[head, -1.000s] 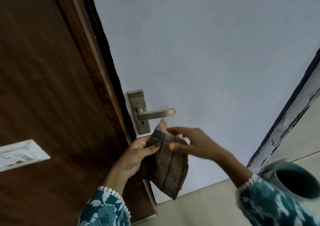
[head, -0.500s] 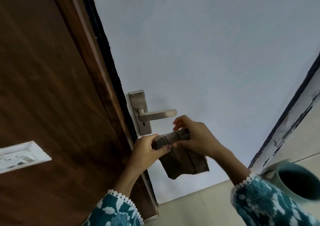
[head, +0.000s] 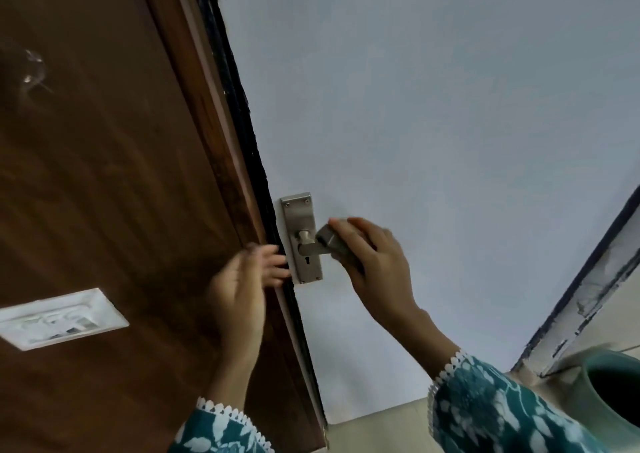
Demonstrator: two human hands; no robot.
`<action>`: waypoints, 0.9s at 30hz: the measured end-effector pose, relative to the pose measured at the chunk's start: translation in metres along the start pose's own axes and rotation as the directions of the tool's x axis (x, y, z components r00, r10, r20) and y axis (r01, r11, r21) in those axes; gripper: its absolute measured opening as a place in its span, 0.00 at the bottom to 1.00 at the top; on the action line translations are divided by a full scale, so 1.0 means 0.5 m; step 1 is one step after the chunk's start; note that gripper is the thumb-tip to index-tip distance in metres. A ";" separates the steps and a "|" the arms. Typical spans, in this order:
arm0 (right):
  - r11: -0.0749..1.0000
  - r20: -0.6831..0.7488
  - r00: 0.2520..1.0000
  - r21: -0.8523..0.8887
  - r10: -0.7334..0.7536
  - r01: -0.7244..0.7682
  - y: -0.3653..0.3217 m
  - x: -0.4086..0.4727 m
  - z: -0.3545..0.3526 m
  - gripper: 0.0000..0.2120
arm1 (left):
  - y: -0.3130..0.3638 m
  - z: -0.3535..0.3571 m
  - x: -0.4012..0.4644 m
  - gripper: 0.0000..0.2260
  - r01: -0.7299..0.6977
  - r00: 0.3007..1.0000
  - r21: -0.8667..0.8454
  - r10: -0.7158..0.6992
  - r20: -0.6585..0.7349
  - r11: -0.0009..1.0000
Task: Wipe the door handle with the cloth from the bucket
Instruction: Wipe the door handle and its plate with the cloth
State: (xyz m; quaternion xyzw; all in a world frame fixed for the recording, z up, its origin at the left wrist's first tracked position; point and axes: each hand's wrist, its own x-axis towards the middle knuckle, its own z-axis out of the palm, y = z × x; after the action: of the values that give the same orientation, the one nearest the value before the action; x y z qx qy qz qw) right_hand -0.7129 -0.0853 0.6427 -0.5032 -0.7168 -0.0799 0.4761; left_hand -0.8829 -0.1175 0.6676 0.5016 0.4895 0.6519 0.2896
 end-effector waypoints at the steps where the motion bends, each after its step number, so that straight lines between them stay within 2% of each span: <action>1: 0.997 -0.013 0.999 -0.064 -0.044 0.043 -0.001 0.018 0.011 0.21 | 0.000 -0.016 0.013 0.12 -0.162 0.982 0.078 0.169 -0.083 0.984; 3: 0.957 0.071 0.982 -0.225 -0.172 0.184 0.006 0.040 0.057 0.21 | -0.017 -0.038 0.039 0.13 -0.408 0.884 0.287 0.454 -0.113 0.867; 4: 0.922 0.139 0.966 -0.293 -0.219 0.251 0.010 0.041 0.085 0.21 | -0.029 -0.045 0.053 0.12 -0.475 0.826 0.408 0.554 -0.098 0.780; 5: 0.894 0.204 0.952 -0.344 -0.227 0.287 0.010 0.034 0.110 0.21 | -0.037 -0.049 0.064 0.10 -0.493 0.782 0.511 0.616 -0.094 0.704; 7: 0.881 0.287 0.946 -0.396 -0.150 0.259 0.000 0.018 0.137 0.27 | -0.046 -0.052 0.084 0.11 -0.471 0.716 0.648 0.689 -0.115 0.598; 8: 0.889 0.270 0.956 -0.401 -0.115 0.220 -0.010 0.016 0.143 0.30 | -0.045 -0.051 0.094 0.13 -0.484 0.678 0.690 0.729 -0.093 0.538; 10: 0.914 0.190 0.978 -0.376 -0.086 0.153 -0.027 0.020 0.151 0.29 | -0.040 -0.044 0.117 0.18 -0.527 0.636 0.729 0.772 -0.004 0.437; 12: 0.928 0.104 0.989 -0.345 -0.110 0.139 -0.025 0.025 0.162 0.21 | -0.038 -0.027 0.141 0.22 -0.529 0.631 0.758 0.774 0.051 0.381; 15: 0.922 0.059 0.980 -0.333 -0.189 0.198 0.008 0.024 0.164 0.15 | -0.046 -0.006 0.171 0.26 -0.445 0.676 0.838 0.732 0.083 0.316; 20: 0.928 0.099 0.964 -0.260 -0.248 0.265 0.087 0.036 0.128 0.18 | -0.069 -0.019 0.196 0.28 -0.372 0.650 0.909 0.751 0.112 0.186; 25: 0.965 0.224 0.958 -0.154 -0.176 0.213 0.173 0.039 0.075 0.20 | -0.080 -0.017 0.201 0.28 -0.374 0.624 0.911 0.773 0.112 0.171; 27: 0.967 0.262 0.953 -0.162 -0.149 0.196 0.183 0.043 0.056 0.20 | -0.080 -0.014 0.203 0.27 -0.370 0.611 0.915 0.784 0.109 0.161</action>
State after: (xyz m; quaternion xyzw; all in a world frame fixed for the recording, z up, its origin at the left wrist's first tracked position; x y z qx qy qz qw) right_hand -0.6575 -0.0105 0.6109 -0.4866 -0.8014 -0.1245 0.3248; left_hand -0.9273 -0.0177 0.6678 0.5789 0.5568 0.4416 -0.3998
